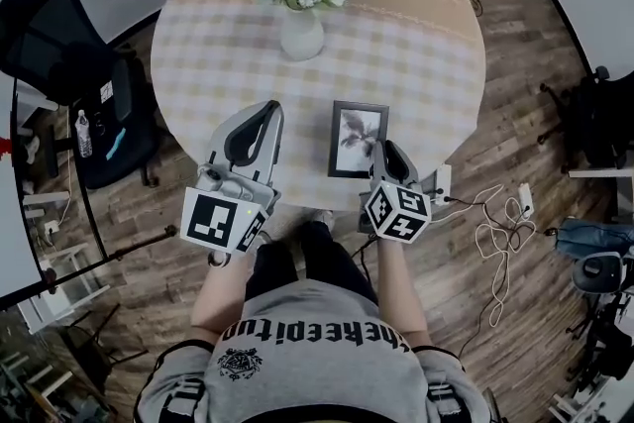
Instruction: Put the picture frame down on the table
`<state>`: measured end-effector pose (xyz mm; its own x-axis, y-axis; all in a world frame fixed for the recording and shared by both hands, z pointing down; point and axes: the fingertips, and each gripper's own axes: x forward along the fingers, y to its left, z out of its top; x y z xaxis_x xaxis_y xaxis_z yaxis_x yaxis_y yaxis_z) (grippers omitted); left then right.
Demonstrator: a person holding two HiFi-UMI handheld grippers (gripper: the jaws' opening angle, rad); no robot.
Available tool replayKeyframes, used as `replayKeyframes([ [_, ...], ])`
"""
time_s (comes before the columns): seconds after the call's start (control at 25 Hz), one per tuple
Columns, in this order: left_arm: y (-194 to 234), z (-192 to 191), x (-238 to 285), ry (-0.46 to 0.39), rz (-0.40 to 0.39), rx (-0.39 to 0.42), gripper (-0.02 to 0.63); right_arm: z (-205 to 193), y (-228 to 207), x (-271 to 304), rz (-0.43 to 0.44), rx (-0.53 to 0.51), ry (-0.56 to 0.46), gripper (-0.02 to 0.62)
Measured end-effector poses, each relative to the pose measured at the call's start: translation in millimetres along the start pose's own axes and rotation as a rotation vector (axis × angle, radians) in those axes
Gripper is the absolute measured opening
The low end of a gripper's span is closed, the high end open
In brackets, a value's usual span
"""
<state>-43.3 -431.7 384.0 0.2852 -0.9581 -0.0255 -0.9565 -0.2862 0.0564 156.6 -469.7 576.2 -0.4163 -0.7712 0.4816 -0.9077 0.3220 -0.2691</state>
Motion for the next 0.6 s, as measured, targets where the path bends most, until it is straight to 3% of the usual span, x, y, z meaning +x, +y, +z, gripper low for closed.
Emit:
replayKeyframes([
  [0.6,25.3,-21.3,-2.0,0.063,0.071,-0.007,0.015,-56.4,-12.2,41.2,-0.046,-0.020,0.194,0.066],
])
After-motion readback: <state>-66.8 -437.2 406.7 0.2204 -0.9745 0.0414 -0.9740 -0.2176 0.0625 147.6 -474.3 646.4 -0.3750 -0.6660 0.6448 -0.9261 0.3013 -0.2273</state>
